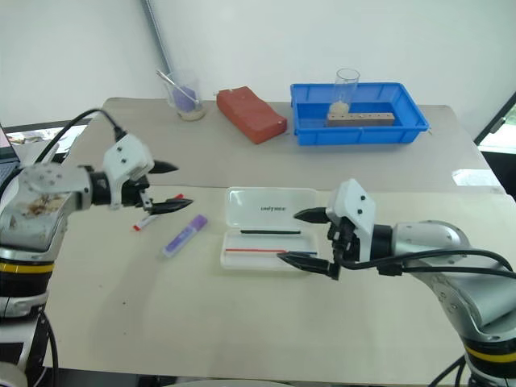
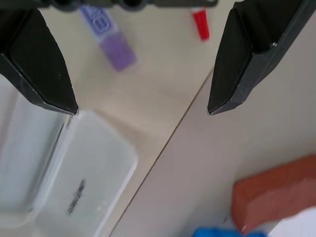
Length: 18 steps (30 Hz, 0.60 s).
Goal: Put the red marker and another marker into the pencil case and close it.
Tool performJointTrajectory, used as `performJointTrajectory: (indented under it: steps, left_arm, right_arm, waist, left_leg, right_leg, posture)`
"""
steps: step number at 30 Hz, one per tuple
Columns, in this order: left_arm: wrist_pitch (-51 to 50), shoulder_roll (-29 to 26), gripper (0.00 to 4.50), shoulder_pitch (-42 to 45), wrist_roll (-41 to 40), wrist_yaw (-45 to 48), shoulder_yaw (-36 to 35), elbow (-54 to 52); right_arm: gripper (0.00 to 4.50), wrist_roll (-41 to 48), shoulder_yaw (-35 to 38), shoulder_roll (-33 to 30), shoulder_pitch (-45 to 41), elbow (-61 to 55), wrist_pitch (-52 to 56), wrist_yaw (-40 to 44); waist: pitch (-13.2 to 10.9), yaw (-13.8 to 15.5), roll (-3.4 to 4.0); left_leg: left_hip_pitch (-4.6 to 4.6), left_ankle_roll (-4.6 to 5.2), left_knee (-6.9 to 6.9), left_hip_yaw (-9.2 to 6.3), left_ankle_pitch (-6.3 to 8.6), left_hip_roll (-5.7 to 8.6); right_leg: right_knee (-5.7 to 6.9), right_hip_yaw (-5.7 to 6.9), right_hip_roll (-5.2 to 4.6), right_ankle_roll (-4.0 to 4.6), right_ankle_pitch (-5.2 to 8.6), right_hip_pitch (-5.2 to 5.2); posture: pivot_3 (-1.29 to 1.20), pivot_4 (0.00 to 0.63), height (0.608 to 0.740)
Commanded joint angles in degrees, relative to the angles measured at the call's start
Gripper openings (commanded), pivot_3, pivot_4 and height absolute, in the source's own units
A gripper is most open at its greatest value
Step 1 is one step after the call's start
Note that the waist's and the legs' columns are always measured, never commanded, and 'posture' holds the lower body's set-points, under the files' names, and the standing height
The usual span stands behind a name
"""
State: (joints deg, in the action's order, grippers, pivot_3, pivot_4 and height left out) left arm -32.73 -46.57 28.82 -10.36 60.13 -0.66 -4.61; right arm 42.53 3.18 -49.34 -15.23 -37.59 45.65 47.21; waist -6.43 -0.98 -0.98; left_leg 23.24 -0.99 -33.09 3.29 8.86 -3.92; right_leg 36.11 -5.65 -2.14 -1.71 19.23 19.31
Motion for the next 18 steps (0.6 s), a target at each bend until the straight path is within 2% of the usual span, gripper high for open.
performJointTrajectory:
  steps: [1, 4, 10, 13, 18]
  left_arm:
    - [0.1, -0.4, 4.44, -3.2, -0.8, -3.2, -3.5, -1.7]
    - [0.4, 0.5, 4.44, -9.1, -0.6, -5.8, -3.6, -3.9]
    - [-0.9, 4.9, 4.44, -13.0, 0.0, -12.7, -2.9, -5.2]
    - [1.2, 6.5, 4.44, -13.1, 2.7, -18.2, -3.4, -1.7]
    - [7.3, 6.6, 4.44, -10.8, 4.2, -21.5, -5.0, 7.3]
  right_arm:
    - [4.50, 0.3, -1.1, 1.4, -3.9, 0.1, -0.1, -0.7]
    - [4.50, 0.3, -2.5, 2.7, -6.7, 0.5, 0.2, -1.1]
    - [4.50, 0.3, -4.4, 4.0, -9.6, 0.7, 0.4, -1.0]
    - [4.50, -0.1, -5.2, 4.6, -11.2, 1.3, 0.1, -1.0]
    - [4.50, -0.7, -5.9, 5.1, -11.9, 1.8, -0.2, -0.8]
  waist:
    - [-0.1, 0.2, -0.10]
    - [-0.1, 0.4, -0.11]
    - [0.0, 0.4, -0.15]
    - [0.0, 0.4, -0.14]
    - [0.0, 0.3, -0.14]
  left_leg:
    - [0.01, 0.00, 0.01, 0.00, 0.00, -0.02]
    - [0.01, -0.01, 0.00, 0.03, 0.00, -0.01]
    - [0.04, -0.01, 0.04, 0.07, 0.00, -0.01]
    - [0.02, -0.01, 0.06, 0.07, 0.00, 0.02]
    - [0.00, 0.00, 0.11, 0.06, 0.00, 0.00]
  right_leg:
    - [-0.01, 0.03, 0.00, 0.01, -0.01, 0.01]
    - [-0.03, 0.12, -0.15, 0.02, -0.01, 0.03]
    - [0.01, 0.19, -0.24, 0.06, -0.03, 0.00]
    - [0.01, 0.17, -0.25, 0.06, -0.03, 0.00]
    - [0.01, 0.16, -0.21, 0.08, -0.03, 0.01]
  posture:
    - [0.00, 0.150, 0.740]
    - [0.00, 0.150, 0.740]
    - [0.00, 0.150, 0.740]
    - [0.00, 0.150, 0.740]
    - [0.00, 0.150, 0.740]
